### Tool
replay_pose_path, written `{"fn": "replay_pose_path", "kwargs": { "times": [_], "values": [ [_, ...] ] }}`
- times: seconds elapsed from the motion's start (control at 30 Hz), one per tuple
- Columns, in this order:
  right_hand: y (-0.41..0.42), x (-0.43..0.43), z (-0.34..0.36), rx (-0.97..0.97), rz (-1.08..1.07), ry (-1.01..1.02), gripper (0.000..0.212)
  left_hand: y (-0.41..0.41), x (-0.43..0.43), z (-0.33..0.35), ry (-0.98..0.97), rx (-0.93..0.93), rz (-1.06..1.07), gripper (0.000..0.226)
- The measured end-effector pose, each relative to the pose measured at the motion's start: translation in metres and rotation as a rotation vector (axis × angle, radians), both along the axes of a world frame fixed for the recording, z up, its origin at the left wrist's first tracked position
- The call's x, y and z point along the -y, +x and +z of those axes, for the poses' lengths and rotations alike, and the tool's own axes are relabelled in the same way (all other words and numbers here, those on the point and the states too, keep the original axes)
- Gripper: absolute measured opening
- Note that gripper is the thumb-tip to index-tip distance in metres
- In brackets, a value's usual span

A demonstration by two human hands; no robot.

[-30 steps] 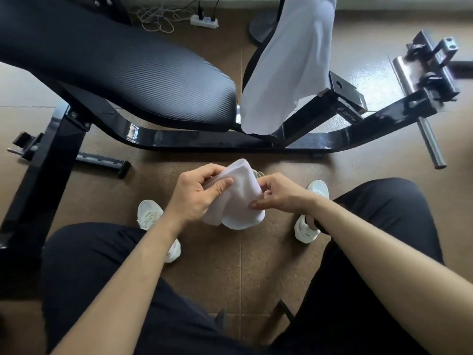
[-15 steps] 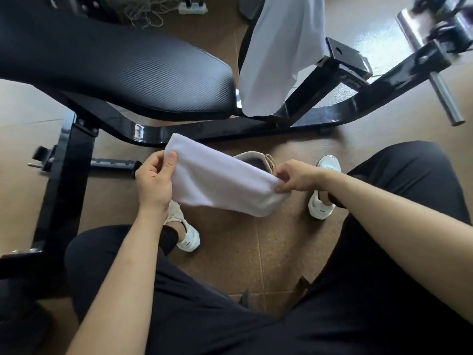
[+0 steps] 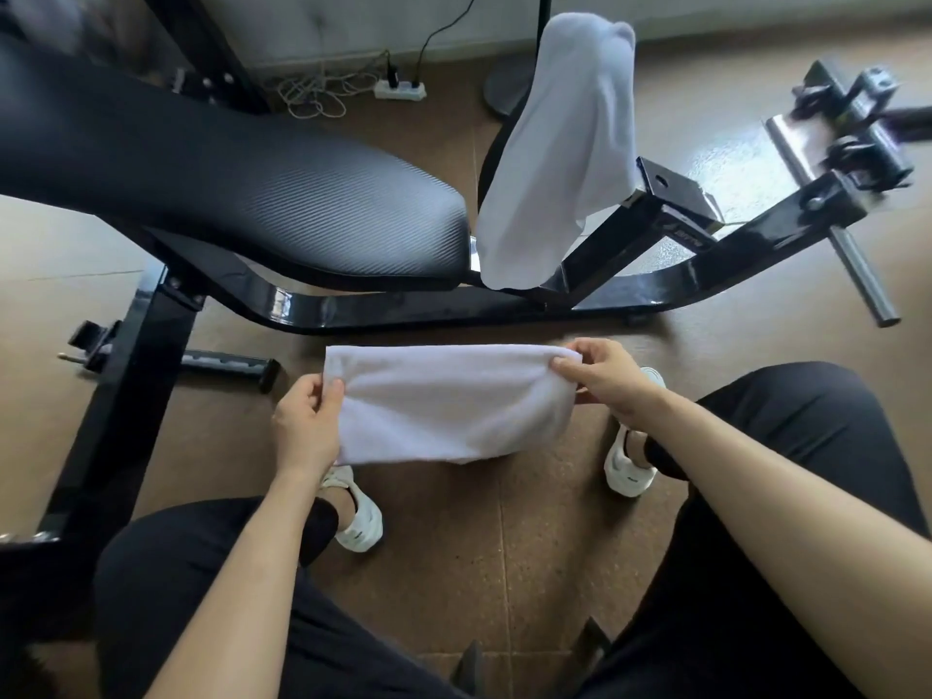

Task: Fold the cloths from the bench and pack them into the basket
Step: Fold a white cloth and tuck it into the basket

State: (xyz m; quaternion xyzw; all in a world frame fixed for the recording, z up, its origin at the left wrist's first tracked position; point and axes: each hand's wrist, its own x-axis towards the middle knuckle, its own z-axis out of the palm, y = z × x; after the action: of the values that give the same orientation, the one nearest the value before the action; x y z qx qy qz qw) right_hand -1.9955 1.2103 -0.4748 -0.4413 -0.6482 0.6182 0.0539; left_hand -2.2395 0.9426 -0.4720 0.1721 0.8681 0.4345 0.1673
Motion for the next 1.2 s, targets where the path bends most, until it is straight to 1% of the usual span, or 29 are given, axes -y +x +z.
{"fn": "replay_pose_path", "kwargs": {
  "times": [0.13,0.27,0.37,0.53,0.7,0.83,0.93,1.1,1.13,1.2],
  "values": [
    [-0.001,0.002,0.007,0.024,-0.051,0.163,0.008,0.004,-0.006,0.001,0.026,0.088,0.008,0.023],
    [-0.003,0.007,0.012,0.035,-0.04,0.187,0.009,0.018,-0.015,0.01,0.086,0.115,-0.05,0.019],
    [-0.007,0.017,0.017,0.031,-0.012,0.207,0.008,0.032,-0.022,0.014,0.065,0.119,-0.135,0.02],
    [-0.013,0.036,0.027,0.007,0.071,0.146,0.013,0.062,-0.038,0.015,0.021,0.05,-0.324,0.022],
    [-0.018,0.052,0.03,-0.087,0.113,0.028,0.017,0.08,-0.05,0.014,0.018,0.038,-0.43,0.032],
    [-0.023,0.059,0.027,-0.095,0.136,0.06,0.025,0.087,-0.055,0.01,0.013,0.027,-0.471,0.038],
    [-0.025,0.061,0.024,-0.079,0.143,0.116,0.022,0.088,-0.056,0.006,-0.013,0.0,-0.492,0.04],
    [-0.026,0.066,0.023,-0.097,0.148,0.116,0.024,0.087,-0.056,0.004,-0.021,-0.004,-0.509,0.039],
    [-0.026,0.067,0.023,-0.114,0.161,0.095,0.027,0.088,-0.056,0.004,-0.02,0.003,-0.508,0.04],
    [-0.025,0.069,0.026,-0.173,0.19,-0.018,0.037,0.088,-0.057,0.005,0.009,0.013,-0.48,0.042]
  ]
}}
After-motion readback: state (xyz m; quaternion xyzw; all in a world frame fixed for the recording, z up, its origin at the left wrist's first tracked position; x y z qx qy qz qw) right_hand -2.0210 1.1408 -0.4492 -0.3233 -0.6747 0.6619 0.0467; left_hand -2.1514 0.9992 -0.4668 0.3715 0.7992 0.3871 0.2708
